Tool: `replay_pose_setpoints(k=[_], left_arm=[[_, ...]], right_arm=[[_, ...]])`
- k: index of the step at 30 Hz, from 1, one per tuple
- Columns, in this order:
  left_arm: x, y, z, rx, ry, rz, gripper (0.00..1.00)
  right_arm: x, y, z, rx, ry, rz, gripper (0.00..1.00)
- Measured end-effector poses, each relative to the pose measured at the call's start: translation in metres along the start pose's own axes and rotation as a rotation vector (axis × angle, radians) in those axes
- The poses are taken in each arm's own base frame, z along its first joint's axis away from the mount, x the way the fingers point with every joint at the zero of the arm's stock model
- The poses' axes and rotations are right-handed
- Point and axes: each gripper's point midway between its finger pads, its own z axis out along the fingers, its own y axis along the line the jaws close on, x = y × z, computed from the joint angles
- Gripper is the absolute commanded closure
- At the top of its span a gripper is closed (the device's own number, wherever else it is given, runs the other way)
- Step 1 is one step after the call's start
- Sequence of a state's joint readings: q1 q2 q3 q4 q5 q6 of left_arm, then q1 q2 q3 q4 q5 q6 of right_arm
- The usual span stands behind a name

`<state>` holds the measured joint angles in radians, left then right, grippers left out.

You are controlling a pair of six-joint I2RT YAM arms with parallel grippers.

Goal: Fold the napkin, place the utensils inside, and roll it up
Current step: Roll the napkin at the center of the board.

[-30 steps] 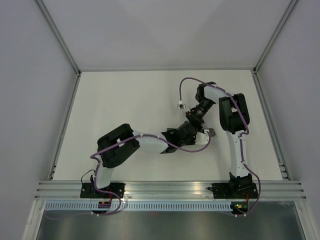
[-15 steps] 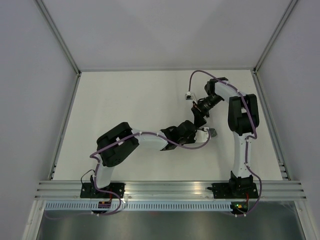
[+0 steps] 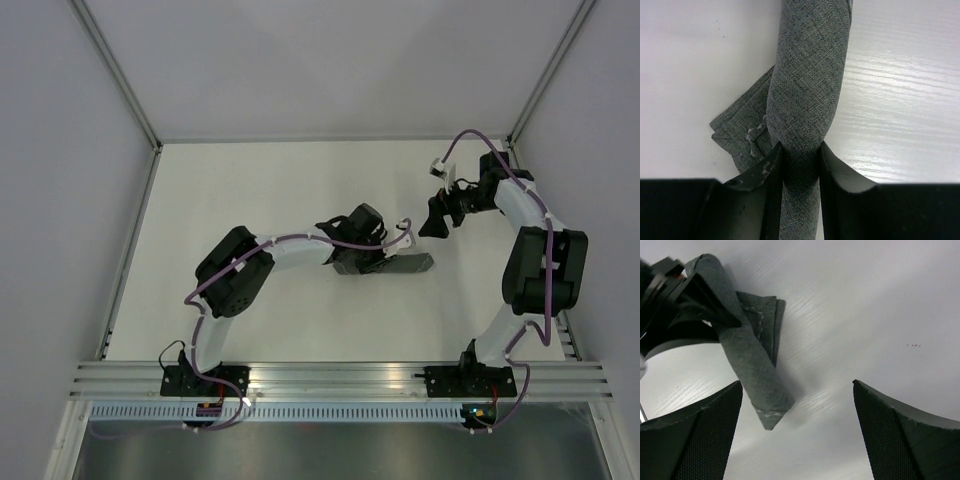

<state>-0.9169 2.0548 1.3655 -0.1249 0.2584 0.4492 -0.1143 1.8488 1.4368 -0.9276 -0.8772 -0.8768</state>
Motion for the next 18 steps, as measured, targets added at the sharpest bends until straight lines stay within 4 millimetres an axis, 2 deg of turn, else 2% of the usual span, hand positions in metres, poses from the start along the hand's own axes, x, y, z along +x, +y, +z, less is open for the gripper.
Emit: replay_pose_setpoints(k=[5,11,18], left_arm=[[0.001,0.004,0.001,0.146,0.011,-0.124,0.73],[0.001,0.004,0.002,0.3,0.024,-0.24,0.71],[0.001,0.0,0.002,0.422,0.039,-0.32,0.69]], right_arm=[[0.014,0.031,-0.007,0.055,-0.037,-0.095,0.05],[0.036,0.06,0.0,0.137,-0.038,-0.275,0.07],[0.054,0.097,0.043,0.176,0.015,-0.564,0.08]])
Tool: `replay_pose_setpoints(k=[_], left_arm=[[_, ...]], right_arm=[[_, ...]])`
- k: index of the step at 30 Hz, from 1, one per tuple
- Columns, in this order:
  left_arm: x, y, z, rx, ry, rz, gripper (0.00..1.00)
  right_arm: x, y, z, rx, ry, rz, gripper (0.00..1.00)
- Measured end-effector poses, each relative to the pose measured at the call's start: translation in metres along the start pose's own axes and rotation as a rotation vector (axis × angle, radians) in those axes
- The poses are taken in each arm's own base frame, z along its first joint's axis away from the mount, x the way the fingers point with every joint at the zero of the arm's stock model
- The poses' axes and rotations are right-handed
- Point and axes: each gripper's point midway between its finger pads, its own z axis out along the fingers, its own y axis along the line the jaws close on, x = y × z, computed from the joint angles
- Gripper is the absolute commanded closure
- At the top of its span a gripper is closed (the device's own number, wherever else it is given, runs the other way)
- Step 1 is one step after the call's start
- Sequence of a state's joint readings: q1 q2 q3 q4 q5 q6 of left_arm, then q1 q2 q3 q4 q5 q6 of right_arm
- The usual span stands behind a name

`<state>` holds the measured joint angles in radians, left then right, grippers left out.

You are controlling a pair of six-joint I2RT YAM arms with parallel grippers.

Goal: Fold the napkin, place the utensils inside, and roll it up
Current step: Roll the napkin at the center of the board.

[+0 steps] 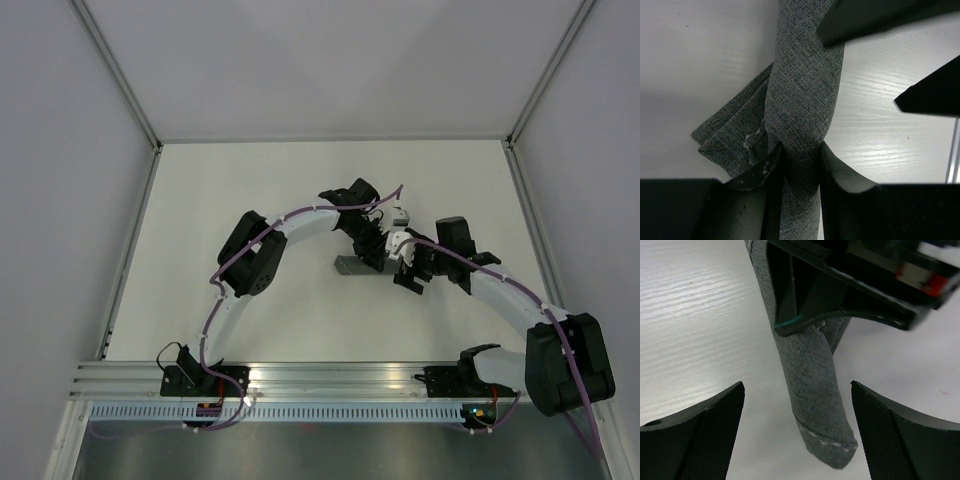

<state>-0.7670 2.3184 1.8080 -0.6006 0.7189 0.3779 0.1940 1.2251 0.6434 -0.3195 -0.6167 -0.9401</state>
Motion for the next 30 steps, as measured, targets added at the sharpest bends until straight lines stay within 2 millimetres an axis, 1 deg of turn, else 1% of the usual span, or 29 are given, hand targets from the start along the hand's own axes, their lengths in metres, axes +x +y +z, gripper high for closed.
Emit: replay_pose_setpoints(k=[2,4,10,13,14,16,17,18,23,26,30], left_arm=[[0.001,-0.004,0.001,0.032,0.006,-0.017,0.69],[0.003,-0.009,0.003,0.068,0.011,-0.036,0.68],[0.007,-0.02,0.005,0.149,0.026,-0.09,0.67],[0.009,-0.023,0.005,0.175,0.029,-0.111,0.64],[0.01,-0.023,0.005,0.18,0.029,-0.117,0.63],[0.012,-0.025,0.004,0.194,0.033,-0.132,0.59],[0.014,-0.026,0.004,0.2,0.037,-0.141,0.57],[0.015,-0.027,0.004,0.205,0.039,-0.146,0.53],[0.014,-0.027,0.002,0.216,0.033,-0.167,0.45],[0.013,-0.023,-0.001,0.21,0.025,-0.194,0.4],[0.012,-0.015,-0.007,0.19,0.0,-0.247,0.39]], right_arm=[[0.001,0.009,0.011,0.003,0.013,-0.06,0.08],[0.003,0.014,0.02,0.019,0.029,-0.112,0.08],[-0.002,0.019,0.04,0.052,0.054,-0.238,0.1],[-0.004,0.023,0.05,0.047,0.065,-0.273,0.19],[-0.003,0.025,0.052,0.043,0.074,-0.279,0.26],[0.0,0.028,0.057,0.035,0.09,-0.285,0.34],[0.002,0.029,0.058,0.032,0.097,-0.285,0.42],[0.003,0.03,0.059,0.027,0.103,-0.283,0.46],[0.009,0.036,0.062,-0.005,0.128,-0.261,0.64],[0.008,0.036,0.062,-0.018,0.142,-0.242,0.68],[0.005,0.033,0.063,-0.029,0.156,-0.216,0.69]])
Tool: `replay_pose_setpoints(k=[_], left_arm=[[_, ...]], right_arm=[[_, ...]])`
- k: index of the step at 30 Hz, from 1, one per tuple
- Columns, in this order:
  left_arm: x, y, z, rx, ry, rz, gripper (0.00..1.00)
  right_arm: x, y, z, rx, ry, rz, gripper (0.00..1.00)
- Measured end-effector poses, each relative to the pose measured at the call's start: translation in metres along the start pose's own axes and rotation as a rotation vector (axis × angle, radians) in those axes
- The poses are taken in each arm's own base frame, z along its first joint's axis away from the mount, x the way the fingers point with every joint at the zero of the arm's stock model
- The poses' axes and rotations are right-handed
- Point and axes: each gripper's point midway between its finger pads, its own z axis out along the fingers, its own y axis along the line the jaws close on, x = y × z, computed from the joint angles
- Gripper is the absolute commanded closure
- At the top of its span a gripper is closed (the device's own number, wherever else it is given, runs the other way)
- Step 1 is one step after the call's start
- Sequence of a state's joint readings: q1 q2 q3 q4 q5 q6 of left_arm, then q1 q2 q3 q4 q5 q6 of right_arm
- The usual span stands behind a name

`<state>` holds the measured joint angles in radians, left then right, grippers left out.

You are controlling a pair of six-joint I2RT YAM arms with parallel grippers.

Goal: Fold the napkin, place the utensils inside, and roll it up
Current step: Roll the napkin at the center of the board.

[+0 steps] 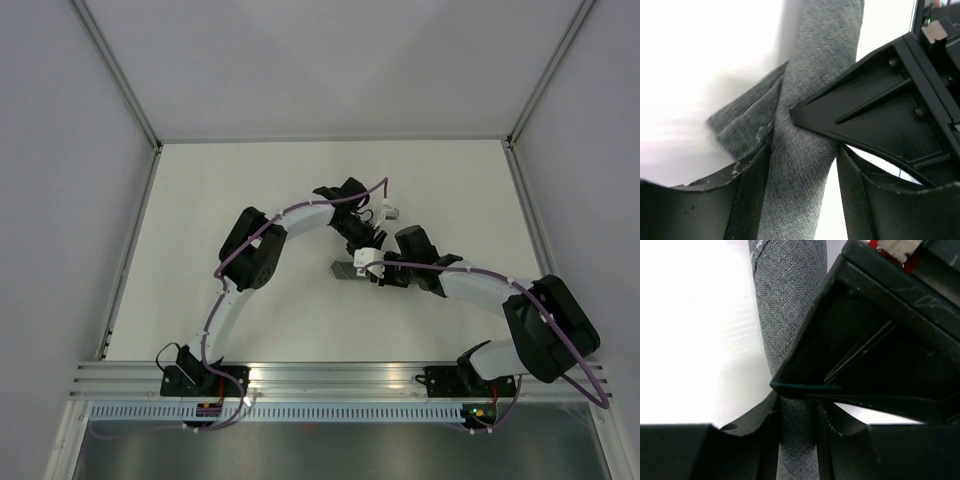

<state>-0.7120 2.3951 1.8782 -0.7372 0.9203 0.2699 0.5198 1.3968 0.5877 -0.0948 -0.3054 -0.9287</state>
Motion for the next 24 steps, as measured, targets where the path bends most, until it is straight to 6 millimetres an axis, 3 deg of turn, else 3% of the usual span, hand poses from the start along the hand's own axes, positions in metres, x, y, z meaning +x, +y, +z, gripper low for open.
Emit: replay_pose_setpoints(k=[7,16,24], left_arm=[[-0.011,0.019,-0.032,-0.1,-0.091,-0.116,0.37],[-0.044,0.076,-0.121,-0.366,-0.324,-0.214,0.37],[-0.021,0.077,-0.15,-0.555,-0.393,-0.371,0.36]], right_arm=[[-0.004,-0.013,0.005,-0.008,0.016,0.073,0.7],[-0.004,-0.017,0.014,-0.09,0.062,0.226,0.7],[-0.008,-0.036,0.028,-0.146,0.071,0.465,0.7]])
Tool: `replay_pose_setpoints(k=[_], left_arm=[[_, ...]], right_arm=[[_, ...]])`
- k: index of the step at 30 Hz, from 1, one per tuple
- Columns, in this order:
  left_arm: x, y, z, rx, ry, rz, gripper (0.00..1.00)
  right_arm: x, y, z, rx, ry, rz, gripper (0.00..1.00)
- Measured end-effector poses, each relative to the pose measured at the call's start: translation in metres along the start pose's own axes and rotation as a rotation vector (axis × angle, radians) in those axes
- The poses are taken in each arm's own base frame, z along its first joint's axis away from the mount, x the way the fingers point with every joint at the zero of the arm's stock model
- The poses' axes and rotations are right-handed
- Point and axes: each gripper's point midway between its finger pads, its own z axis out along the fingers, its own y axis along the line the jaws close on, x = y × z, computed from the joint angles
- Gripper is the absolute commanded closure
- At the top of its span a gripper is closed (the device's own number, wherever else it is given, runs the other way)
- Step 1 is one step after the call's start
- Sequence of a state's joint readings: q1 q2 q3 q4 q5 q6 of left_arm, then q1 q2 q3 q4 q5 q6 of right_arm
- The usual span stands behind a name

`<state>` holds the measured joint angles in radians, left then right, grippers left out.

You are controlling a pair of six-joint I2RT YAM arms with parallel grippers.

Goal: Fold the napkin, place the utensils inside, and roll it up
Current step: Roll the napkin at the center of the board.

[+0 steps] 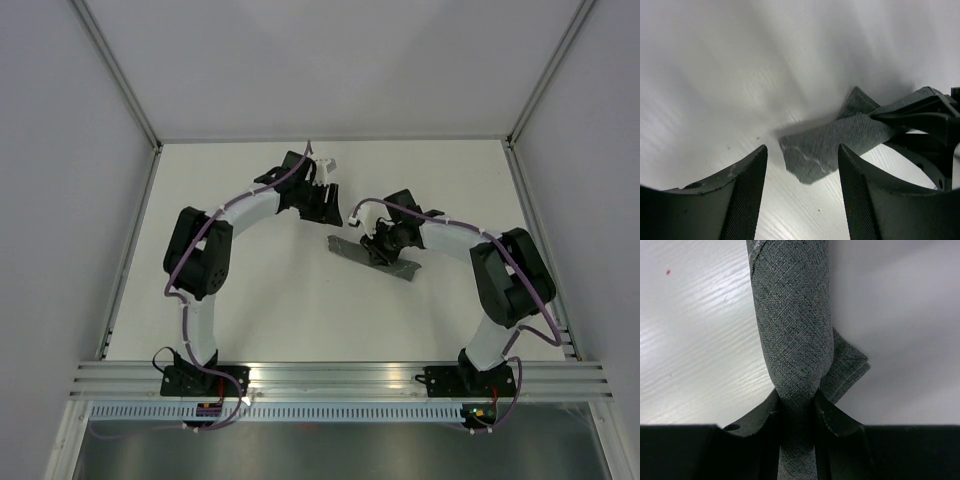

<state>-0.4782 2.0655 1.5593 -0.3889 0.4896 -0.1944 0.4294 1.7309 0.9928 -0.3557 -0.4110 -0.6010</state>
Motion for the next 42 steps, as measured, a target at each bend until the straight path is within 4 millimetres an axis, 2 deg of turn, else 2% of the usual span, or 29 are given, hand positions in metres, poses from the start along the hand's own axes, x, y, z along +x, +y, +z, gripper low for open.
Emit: replay_pose_setpoints(k=[5,11,16,19,25,35,42], left_arm=[[0.009,0.008,-0.026,-0.101,-0.057,-0.085,0.36],[0.021,0.0,-0.047,-0.102,-0.15,-0.191,0.37],[0.041,-0.003,-0.035,-0.089,-0.164,-0.275,0.36],[0.047,-0.005,-0.025,-0.082,-0.179,-0.32,0.34],[0.036,0.0,-0.009,-0.08,-0.255,-0.41,0.33],[0.032,0.026,0.017,-0.161,-0.288,-0.503,0.34],[0.02,0.031,0.022,-0.176,-0.312,-0.506,0.34]], right_arm=[[-0.011,-0.009,0.008,-0.019,-0.012,0.146,0.69],[-0.029,-0.016,0.021,-0.045,-0.029,0.295,0.69],[-0.043,-0.021,0.03,-0.062,-0.05,0.4,0.69],[-0.05,-0.023,0.035,-0.071,-0.066,0.46,0.69],[-0.062,-0.025,0.043,-0.09,-0.1,0.564,0.69],[-0.076,-0.026,0.052,-0.124,-0.147,0.663,0.68],[-0.083,-0.03,0.056,-0.139,-0.165,0.71,0.68]])
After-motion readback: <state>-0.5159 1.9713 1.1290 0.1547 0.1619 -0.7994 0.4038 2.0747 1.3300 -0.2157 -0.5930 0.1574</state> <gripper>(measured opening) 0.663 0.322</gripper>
